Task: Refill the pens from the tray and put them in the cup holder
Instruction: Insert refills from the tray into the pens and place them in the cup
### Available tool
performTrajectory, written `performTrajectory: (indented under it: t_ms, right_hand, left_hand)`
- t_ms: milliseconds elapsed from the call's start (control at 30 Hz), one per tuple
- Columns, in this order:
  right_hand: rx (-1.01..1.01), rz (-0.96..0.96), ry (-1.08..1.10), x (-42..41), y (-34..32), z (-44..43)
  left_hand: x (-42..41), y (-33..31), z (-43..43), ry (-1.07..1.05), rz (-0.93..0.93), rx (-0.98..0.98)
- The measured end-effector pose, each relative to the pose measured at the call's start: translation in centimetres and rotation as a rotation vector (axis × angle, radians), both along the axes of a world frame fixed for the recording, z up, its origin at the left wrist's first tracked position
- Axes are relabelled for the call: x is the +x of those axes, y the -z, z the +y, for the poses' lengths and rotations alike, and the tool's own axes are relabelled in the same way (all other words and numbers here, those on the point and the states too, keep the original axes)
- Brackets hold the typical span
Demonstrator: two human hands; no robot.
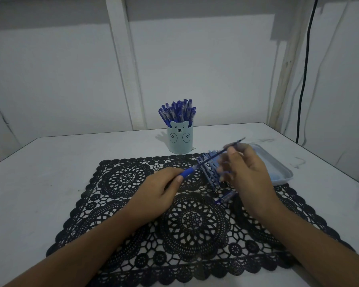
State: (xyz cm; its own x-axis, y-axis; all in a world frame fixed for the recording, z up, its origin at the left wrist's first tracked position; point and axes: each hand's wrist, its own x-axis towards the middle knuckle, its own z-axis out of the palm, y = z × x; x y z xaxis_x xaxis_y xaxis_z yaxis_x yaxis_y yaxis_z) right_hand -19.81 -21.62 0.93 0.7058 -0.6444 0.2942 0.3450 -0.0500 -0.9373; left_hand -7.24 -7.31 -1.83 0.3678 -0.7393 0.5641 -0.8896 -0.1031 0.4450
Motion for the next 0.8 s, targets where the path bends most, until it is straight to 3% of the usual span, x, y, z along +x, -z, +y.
performTrajectory:
  t_ms: [100,233,400,533,667,800]
  right_hand:
    - [-0.100,0.006,0.029,-0.2,0.0,-0.2]
    - [-0.584,0.356,-0.051,-0.1,1.0,-0.2]
    - [-0.898,0.443,0.090,-0.2,0.9,-0.2]
    - [-1.313,0.606,-0.004,-0.4,1.7,-0.5]
    - [-1.470,0.631,-0.018,-0.1,2.1,-0.2]
    - [-1.448,0.572,-0.031,0.0,2.0,-0.2]
  left_hand:
    - [-0.1,0.1,0.0,0.036,-0.024,0.043]
    - [0.1,0.2,-0.1,0.012,-0.019,0.021]
    - [0.3,0.1,-0.2,-0.060,0.029,-0.015]
    - [0.4,0.1,-0.2,-0.073,0.023,-0.015]
    - [0.2,0.1,-0.2,-0.072,0.006,-0.007]
    - [0.1,0.0,-0.2,-0.067,0.001,-0.004]
